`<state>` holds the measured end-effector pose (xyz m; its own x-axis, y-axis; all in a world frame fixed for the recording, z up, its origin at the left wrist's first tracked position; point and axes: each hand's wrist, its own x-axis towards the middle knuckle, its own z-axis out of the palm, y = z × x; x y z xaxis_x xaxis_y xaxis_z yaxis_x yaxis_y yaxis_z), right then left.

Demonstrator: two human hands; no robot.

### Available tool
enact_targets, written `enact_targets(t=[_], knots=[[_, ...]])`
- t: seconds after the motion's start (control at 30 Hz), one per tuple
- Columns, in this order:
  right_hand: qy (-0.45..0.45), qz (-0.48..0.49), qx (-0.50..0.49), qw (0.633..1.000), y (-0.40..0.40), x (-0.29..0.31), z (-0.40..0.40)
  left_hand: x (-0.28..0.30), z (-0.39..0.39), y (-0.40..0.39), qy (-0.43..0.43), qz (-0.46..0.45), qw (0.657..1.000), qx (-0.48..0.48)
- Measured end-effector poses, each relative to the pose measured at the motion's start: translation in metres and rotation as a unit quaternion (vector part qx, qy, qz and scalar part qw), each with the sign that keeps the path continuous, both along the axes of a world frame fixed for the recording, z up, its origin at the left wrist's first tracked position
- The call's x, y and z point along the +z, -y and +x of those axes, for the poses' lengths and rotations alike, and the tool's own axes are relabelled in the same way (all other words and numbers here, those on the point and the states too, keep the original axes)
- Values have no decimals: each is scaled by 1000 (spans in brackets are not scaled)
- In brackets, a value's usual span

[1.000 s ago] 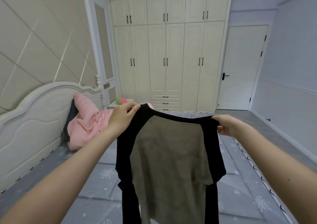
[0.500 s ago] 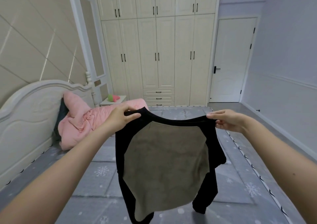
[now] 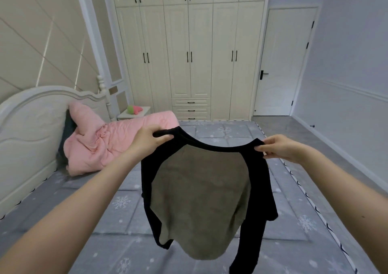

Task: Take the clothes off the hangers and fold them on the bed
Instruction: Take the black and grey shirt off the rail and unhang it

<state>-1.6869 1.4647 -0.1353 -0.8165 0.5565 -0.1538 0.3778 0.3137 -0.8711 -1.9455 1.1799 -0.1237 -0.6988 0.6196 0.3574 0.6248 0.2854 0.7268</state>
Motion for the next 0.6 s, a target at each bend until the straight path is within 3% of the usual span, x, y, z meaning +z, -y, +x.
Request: enact_targets(t=[0.4,0.6], knots=[[1,-2,-70,998,7,-8,-36,-15,-22,9,39,-23,999,18],[31,25,-30,999,22,6,-27,-11,-16,28,81,-43,996,-1]])
